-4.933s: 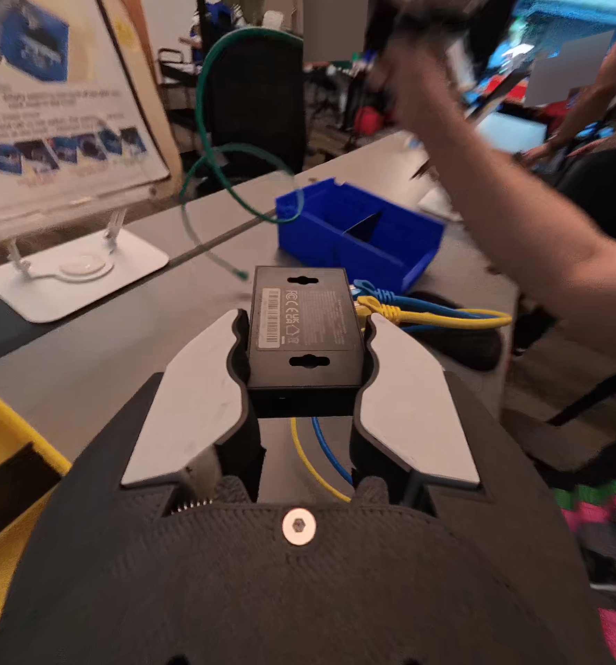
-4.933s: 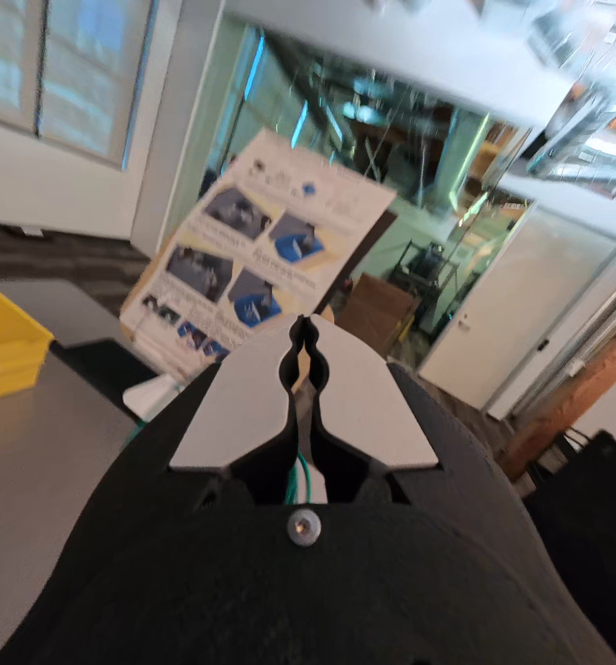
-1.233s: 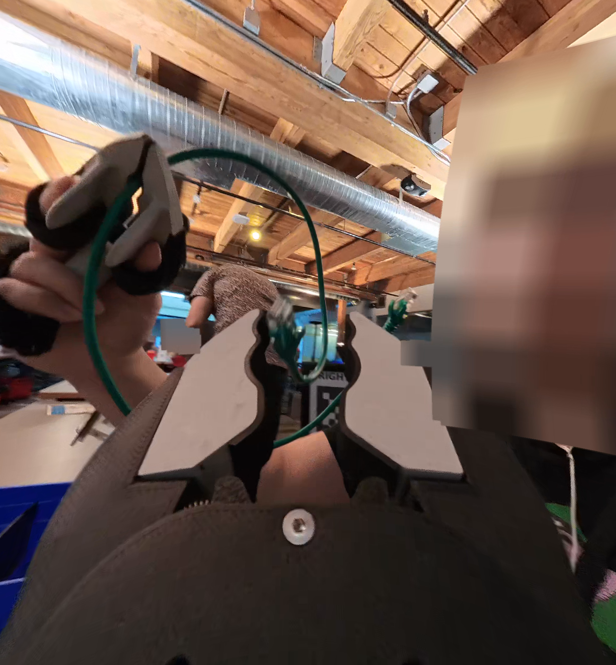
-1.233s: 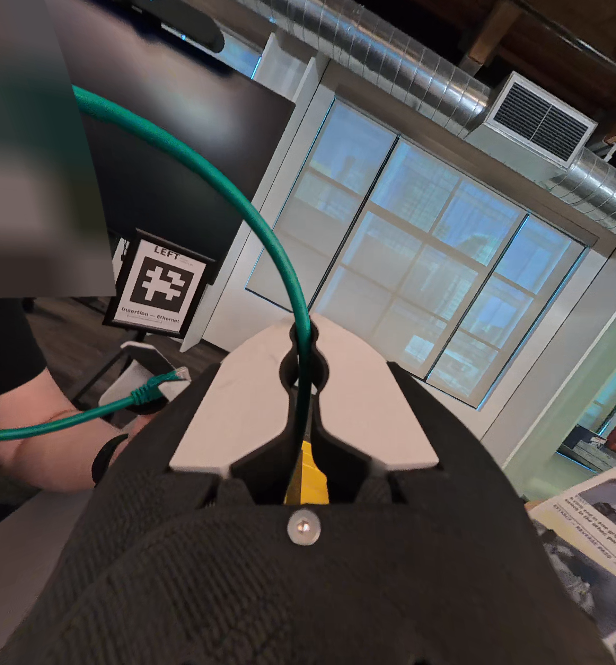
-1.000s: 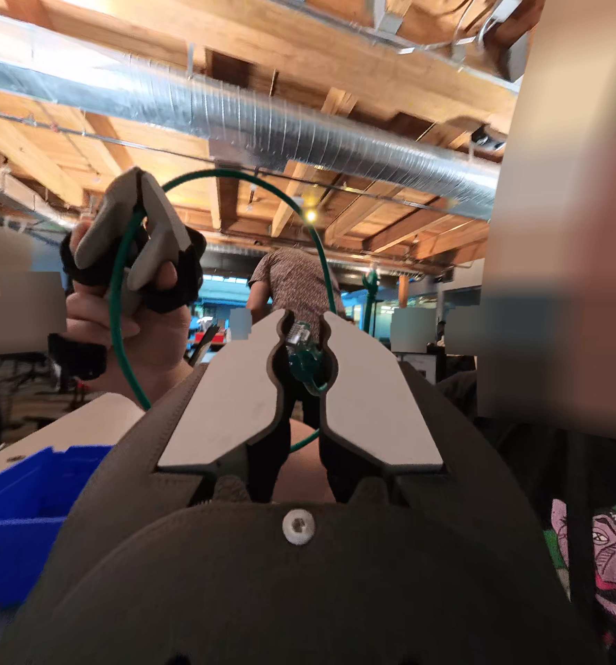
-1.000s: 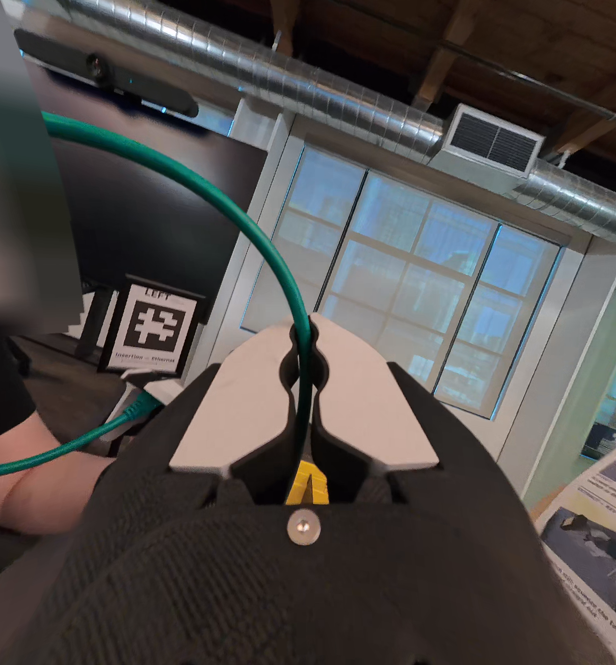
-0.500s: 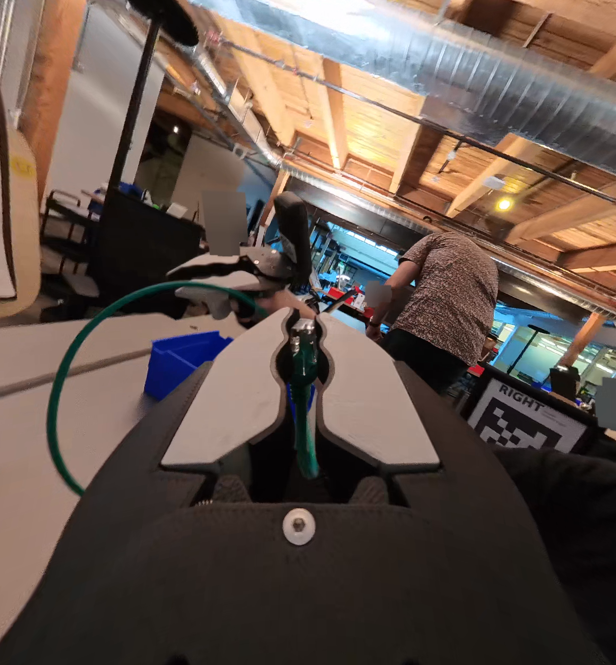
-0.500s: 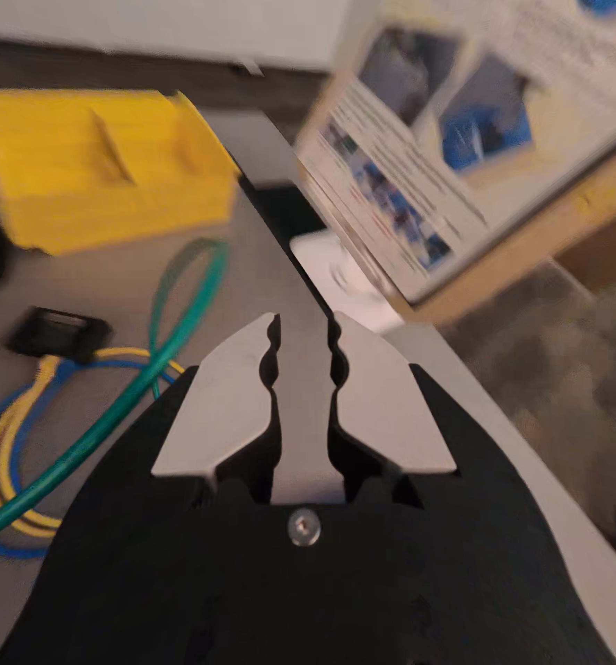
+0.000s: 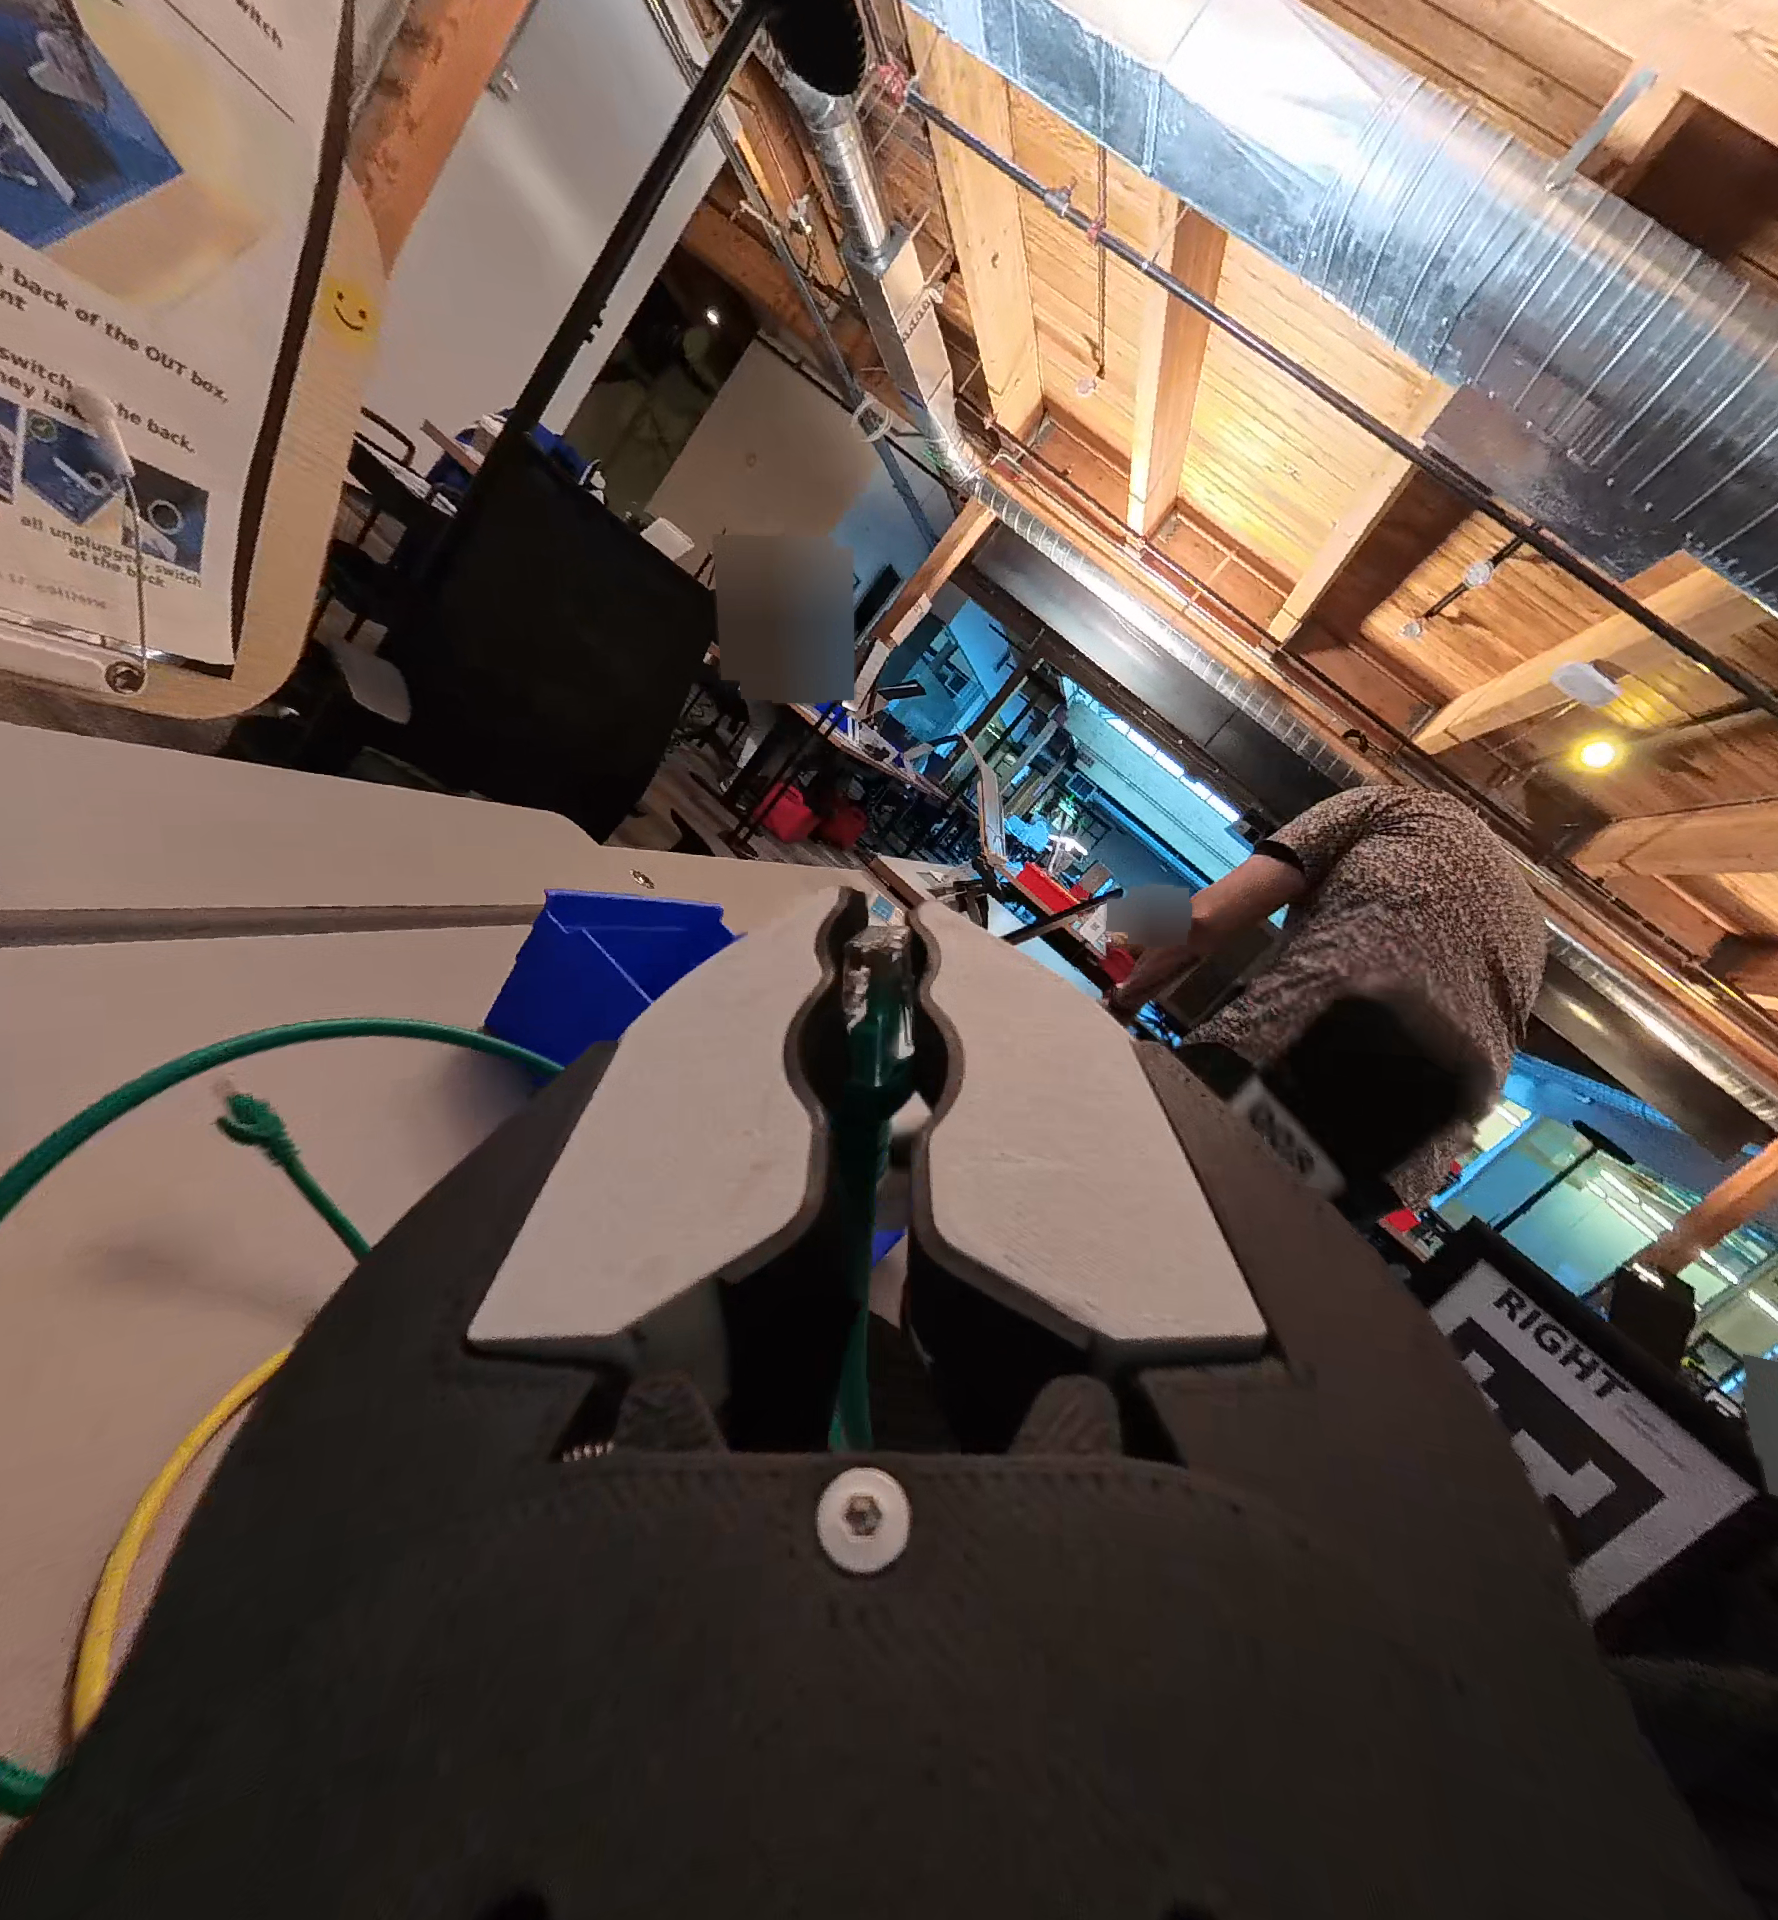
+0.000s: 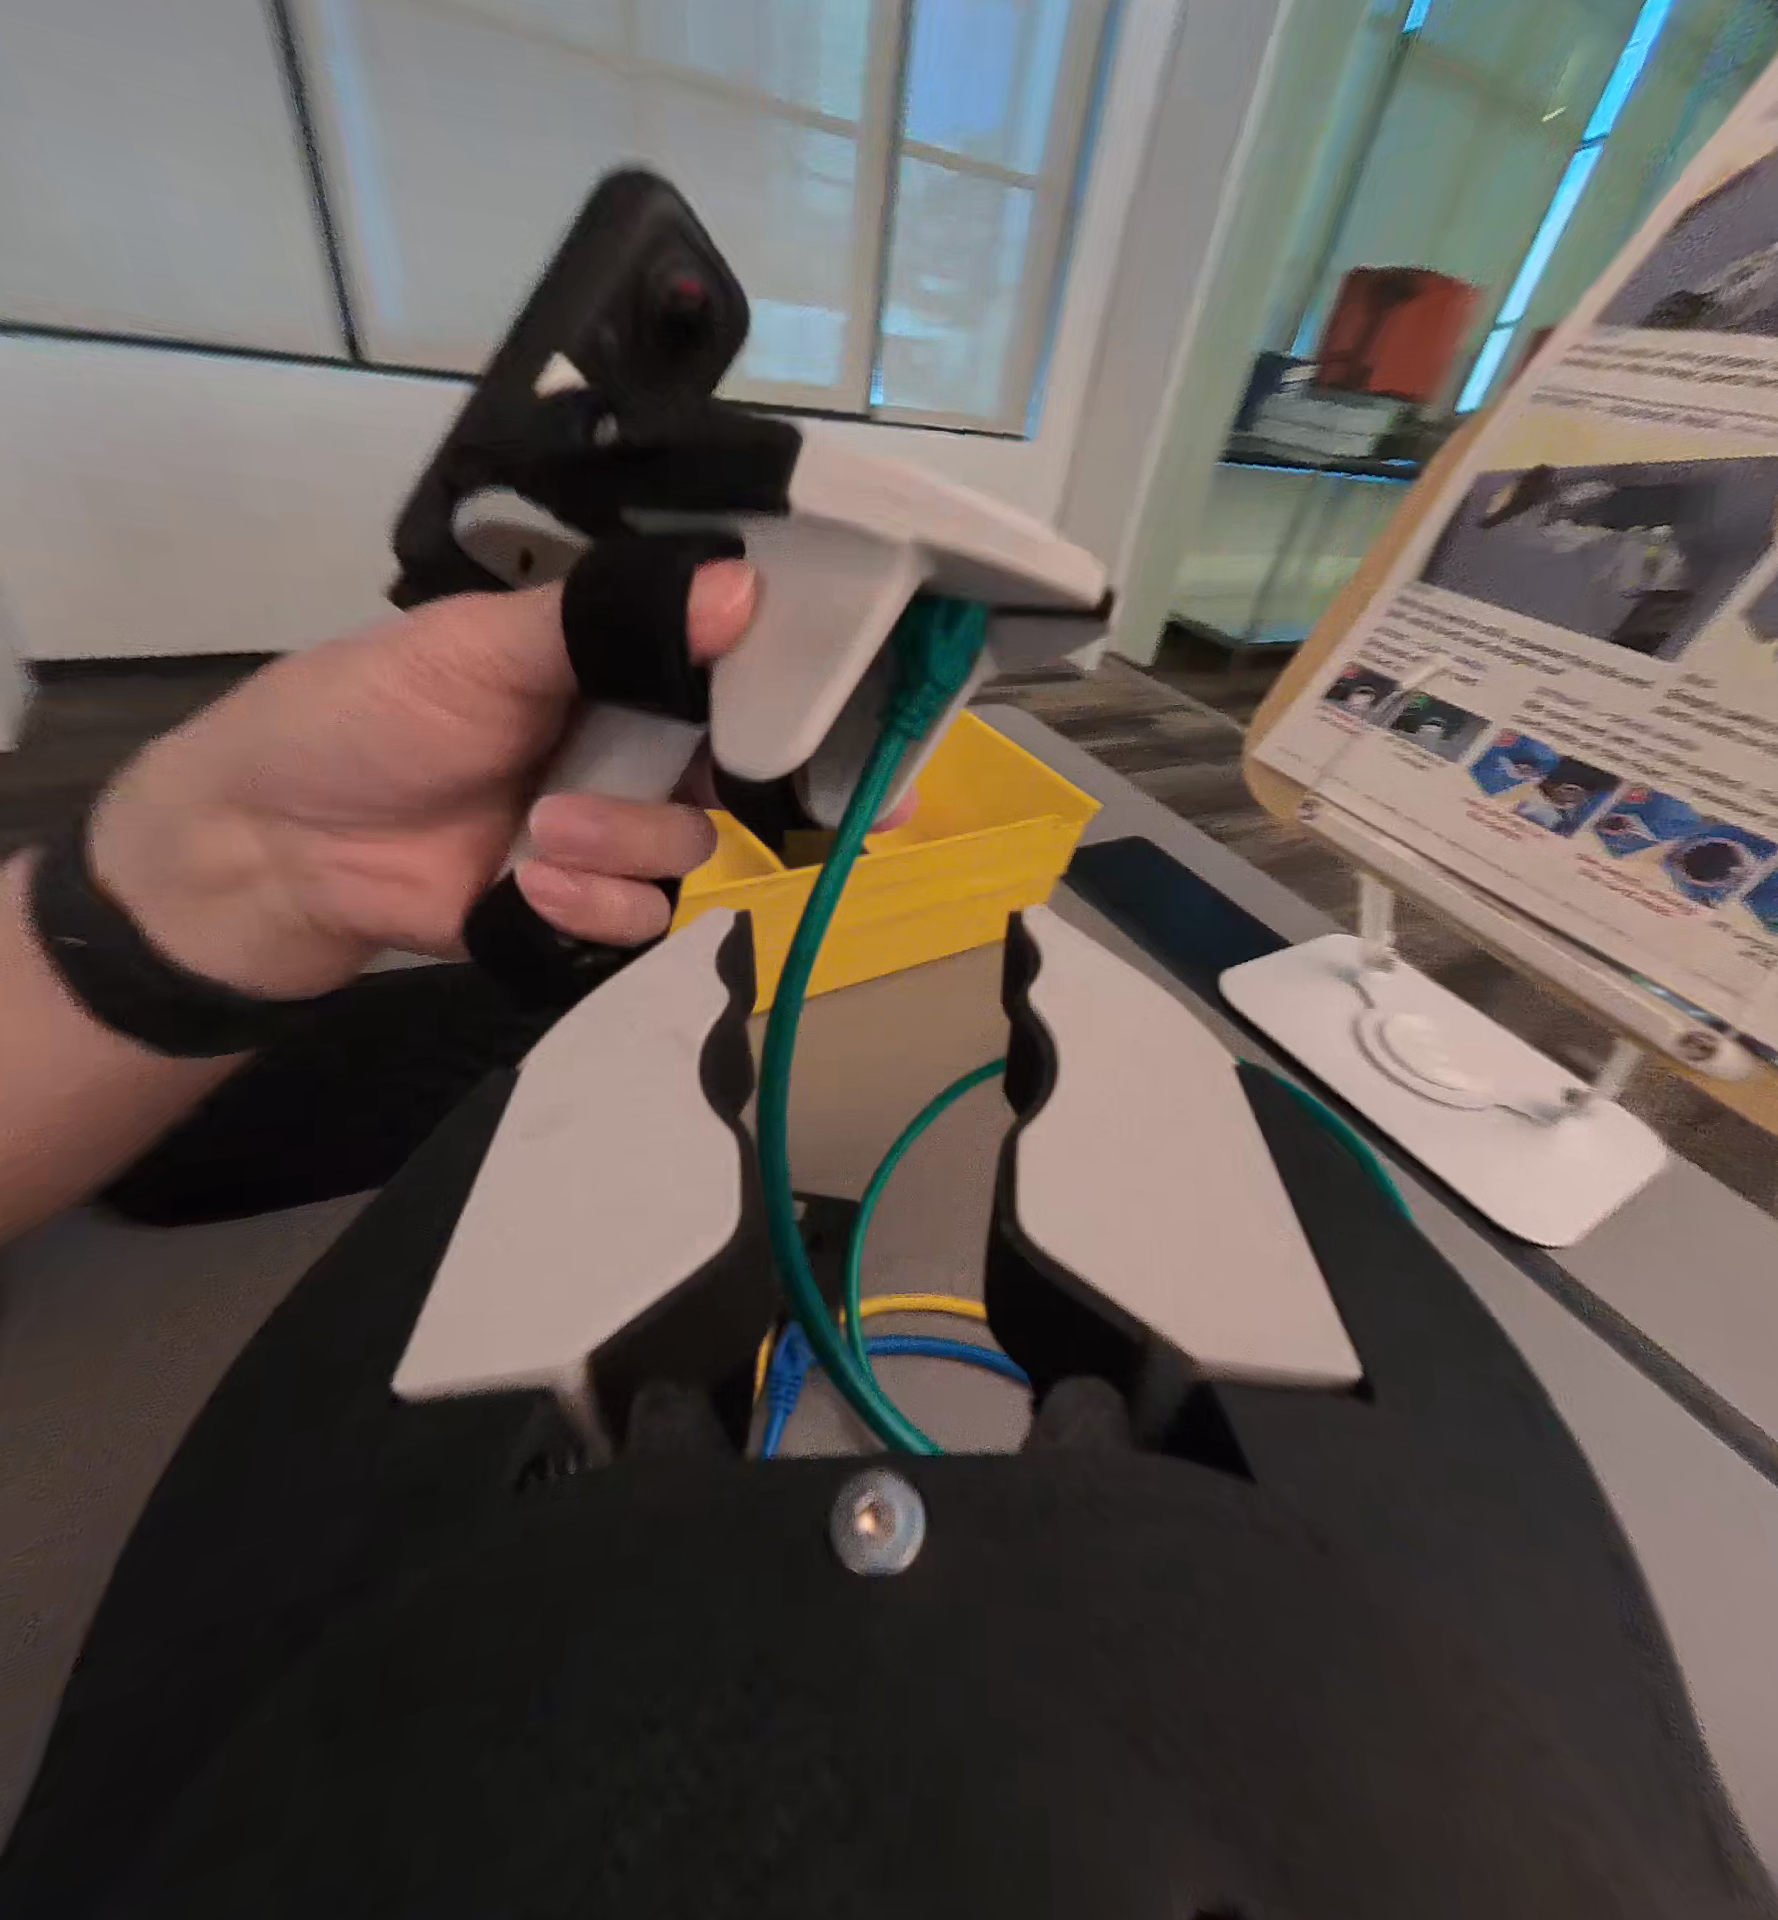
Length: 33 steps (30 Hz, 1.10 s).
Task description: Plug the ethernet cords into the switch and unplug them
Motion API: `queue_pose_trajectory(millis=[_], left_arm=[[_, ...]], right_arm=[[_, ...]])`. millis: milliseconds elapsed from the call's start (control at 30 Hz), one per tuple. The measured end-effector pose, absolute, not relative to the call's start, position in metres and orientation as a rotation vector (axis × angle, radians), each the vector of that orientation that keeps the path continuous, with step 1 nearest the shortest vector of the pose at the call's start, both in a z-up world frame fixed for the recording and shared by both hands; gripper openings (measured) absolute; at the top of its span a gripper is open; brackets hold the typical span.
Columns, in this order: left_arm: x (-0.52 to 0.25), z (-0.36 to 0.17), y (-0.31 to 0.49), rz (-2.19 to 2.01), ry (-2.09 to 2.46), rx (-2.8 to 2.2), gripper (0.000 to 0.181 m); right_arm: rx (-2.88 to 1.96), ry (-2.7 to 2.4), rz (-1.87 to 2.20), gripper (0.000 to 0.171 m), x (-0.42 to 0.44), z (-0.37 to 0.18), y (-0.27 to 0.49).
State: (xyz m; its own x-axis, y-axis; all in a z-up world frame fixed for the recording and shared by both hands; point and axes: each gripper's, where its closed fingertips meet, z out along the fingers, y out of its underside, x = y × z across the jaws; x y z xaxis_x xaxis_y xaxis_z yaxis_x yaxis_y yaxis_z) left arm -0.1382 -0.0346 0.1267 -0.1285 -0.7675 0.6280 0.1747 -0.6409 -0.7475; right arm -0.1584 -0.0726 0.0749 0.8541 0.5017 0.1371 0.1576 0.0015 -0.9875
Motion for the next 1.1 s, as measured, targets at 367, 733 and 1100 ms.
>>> queue_pose_trajectory(millis=[367, 733, 1100], left_arm=[[-0.159, 0.158, -0.072, -2.07, 0.991, -1.164, 0.047], [-0.13, 0.126, -0.133, -1.654, 1.764, -0.954, 0.057], [-0.117, 0.111, -0.144, -1.547, 1.878, -0.916, 0.011]], right_arm=[[-1.667, -0.716, 0.273, 0.005, -0.159, 0.066, -0.093], [-1.9, -0.997, 0.376, 0.004, -0.116, 0.066, -0.145], [-1.906, -0.993, 0.268, 0.005, -0.098, 0.059, -0.145]])
